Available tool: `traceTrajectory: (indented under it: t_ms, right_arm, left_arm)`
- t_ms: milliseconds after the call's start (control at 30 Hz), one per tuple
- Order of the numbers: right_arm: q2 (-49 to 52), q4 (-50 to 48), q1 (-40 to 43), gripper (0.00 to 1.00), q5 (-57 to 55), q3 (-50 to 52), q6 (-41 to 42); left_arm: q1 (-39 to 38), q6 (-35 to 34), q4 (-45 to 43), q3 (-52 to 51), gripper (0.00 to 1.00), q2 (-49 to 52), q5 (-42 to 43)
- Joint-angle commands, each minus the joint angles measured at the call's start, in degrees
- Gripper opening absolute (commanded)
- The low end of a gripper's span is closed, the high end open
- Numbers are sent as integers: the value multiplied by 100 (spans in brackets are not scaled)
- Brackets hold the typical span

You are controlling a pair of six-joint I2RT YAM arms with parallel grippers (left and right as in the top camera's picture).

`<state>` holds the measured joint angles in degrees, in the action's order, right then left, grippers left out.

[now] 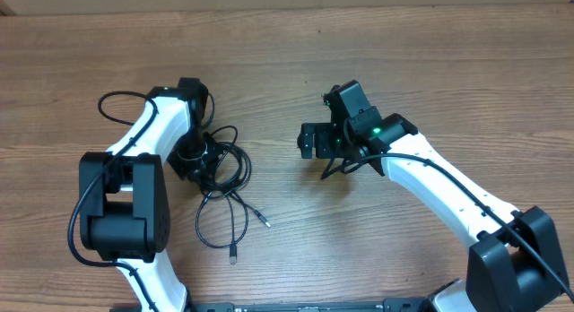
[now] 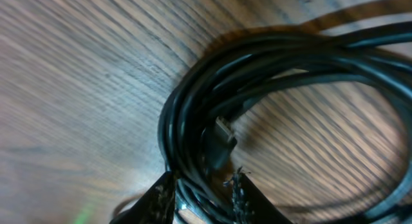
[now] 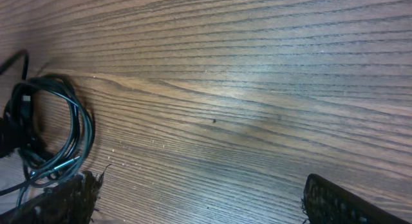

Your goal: Untangle cables

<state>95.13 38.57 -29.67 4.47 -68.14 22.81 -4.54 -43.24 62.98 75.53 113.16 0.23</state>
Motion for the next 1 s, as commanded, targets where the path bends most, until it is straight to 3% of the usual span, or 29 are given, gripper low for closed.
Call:
traceTrajectory:
  t_ms: [0, 200, 467, 767, 967]
  right_arm:
    - [-61, -35, -20, 100, -39, -46, -13]
    - [-61, -39, -20, 100, -39, -46, -11]
    - [-61, -37, -20, 100, -37, -46, -11]
    - [-61, -33, -20, 100, 479, -46, -7]
    - [-61, -35, -20, 100, 811, -46, -9]
  left_arm:
    - [-48, -70, -227, -192, 20, -68, 87]
    - [-101, -72, -393, -205, 4, -68, 90]
    - [-149, 22, -354, 109, 4, -70, 358]
    - [-153, 205, 446, 1517, 4, -70, 640]
    - [-155, 522, 476, 1976, 4, -70, 1408]
